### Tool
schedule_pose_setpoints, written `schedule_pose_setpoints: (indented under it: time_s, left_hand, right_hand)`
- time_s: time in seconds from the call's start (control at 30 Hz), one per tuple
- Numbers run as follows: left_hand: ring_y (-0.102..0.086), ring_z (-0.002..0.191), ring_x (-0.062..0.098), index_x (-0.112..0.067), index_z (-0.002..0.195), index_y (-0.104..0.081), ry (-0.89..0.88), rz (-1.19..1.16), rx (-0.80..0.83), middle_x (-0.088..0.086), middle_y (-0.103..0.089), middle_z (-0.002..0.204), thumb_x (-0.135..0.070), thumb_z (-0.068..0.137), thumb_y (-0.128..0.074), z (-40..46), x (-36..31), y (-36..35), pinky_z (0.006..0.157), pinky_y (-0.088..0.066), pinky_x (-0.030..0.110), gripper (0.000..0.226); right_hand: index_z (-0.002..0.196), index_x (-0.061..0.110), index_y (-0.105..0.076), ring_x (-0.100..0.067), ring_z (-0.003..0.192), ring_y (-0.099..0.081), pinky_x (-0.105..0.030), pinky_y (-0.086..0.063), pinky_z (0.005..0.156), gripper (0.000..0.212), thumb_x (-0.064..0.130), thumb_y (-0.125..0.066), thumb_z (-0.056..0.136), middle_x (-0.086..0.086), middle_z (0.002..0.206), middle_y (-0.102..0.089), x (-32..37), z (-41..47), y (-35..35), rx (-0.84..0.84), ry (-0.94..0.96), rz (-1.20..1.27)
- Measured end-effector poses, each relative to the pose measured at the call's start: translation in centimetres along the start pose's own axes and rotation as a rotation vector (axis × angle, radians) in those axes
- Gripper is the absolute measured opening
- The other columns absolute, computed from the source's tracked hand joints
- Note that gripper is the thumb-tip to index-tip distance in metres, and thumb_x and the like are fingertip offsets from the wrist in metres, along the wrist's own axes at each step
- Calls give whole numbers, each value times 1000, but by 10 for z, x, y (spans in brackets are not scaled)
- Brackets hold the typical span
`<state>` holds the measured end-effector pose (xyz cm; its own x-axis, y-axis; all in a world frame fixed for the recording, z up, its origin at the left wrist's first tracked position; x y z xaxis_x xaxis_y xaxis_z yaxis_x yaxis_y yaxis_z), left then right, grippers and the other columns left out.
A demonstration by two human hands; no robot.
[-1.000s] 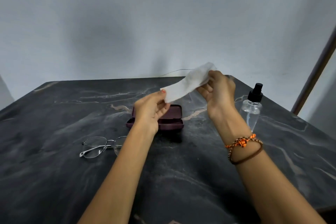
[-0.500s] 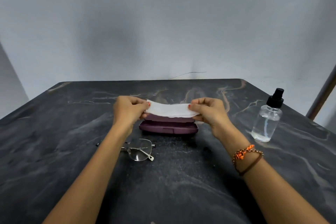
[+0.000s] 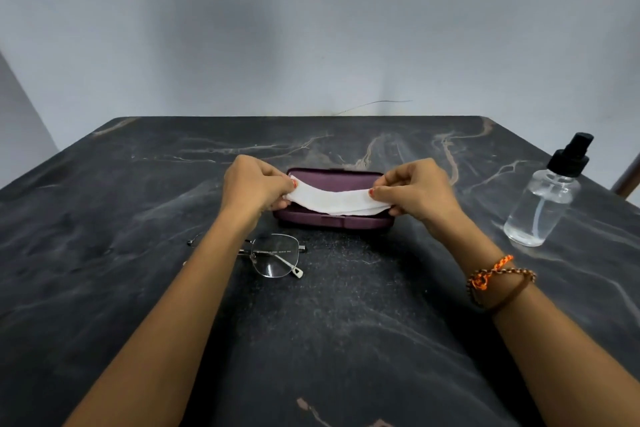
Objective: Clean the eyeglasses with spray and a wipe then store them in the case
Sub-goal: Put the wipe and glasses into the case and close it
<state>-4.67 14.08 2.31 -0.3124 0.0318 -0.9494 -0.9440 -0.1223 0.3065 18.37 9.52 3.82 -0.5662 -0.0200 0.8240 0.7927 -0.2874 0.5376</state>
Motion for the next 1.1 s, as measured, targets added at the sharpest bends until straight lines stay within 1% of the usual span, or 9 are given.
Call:
schedule_pose_setpoints:
  time_s: [0.1,0.17,0.27,0.37,0.57,0.7,0.8,0.93,1.1]
  left_hand:
    - [-60,46,13,-7,59,-64,34,20,19,9,-64,66,0,70,-70,-2,4,0,41,-52,17,15]
    - [-58,43,12,-5,60,-65,49,31,24,9,-63,65,0,70,-70,-3,6,0,42,-53,18,12]
    - [-55,35,9,-4,60,-64,71,39,33,11,-62,63,0,70,-70,-4,8,1,40,-52,17,12]
    - [-53,32,8,-3,59,-63,91,35,42,12,-60,61,1,70,-70,-5,9,1,37,-48,15,13]
    - [-55,50,17,0,63,-64,89,33,65,10,-61,69,3,69,-69,-9,8,1,34,-43,11,9]
    - [-57,52,15,-2,64,-66,56,109,73,8,-63,70,1,69,-71,-9,7,-1,37,-47,13,7]
    - [-58,49,13,1,66,-69,12,206,35,5,-64,68,0,66,-71,-10,2,1,49,-56,23,3]
    - [-53,32,3,4,65,-68,-11,298,-8,8,-66,64,0,62,-70,-12,-3,2,59,-58,30,6]
    - [-55,36,7,0,61,-68,-3,348,-4,13,-70,68,-1,61,-71,-15,-6,2,63,-56,28,4]
  right_hand:
    - [65,8,-67,-14,47,-56,-29,-54,58,7,7,-72,70,0,55,-61,0,-1,-4,35,5,-47]
    - [65,8,-67,-15,48,-57,-33,-55,61,7,7,-72,69,0,55,-61,-1,-2,-4,41,7,-60]
    - [59,12,-65,-15,48,-57,-33,-56,63,13,6,-73,68,1,53,-60,-1,-3,-2,33,11,-60]
    - [63,10,-67,-15,50,-58,-32,-56,65,9,7,-74,68,-1,55,-62,0,-5,-2,34,23,-77]
    - [74,6,-68,-14,53,-59,-39,-56,74,10,8,-75,67,-10,62,-66,7,-7,-3,30,96,-179]
    - [78,7,-71,-14,64,-59,-29,-52,71,12,10,-75,67,-5,64,-64,9,-8,-4,0,128,-261]
    - [79,6,-71,-12,62,-57,-22,-44,64,12,8,-73,66,-3,62,-62,12,-11,-5,4,142,-300]
    - [77,7,-71,-10,59,-56,-21,-44,63,12,4,-71,65,0,58,-59,11,-10,-5,19,119,-297]
    - [77,7,-71,-13,62,-60,-23,-49,66,15,2,-71,63,-5,64,-65,10,-10,-8,35,101,-306]
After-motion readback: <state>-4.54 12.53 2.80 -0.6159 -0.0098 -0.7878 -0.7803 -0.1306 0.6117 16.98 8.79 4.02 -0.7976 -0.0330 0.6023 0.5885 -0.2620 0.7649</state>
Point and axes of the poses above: each hand's wrist, its own z-axis towards the middle knuckle, its own y-axis out of the back of the hand, x = y × z, the point moved 8 cm from there along z, towards the middle knuckle
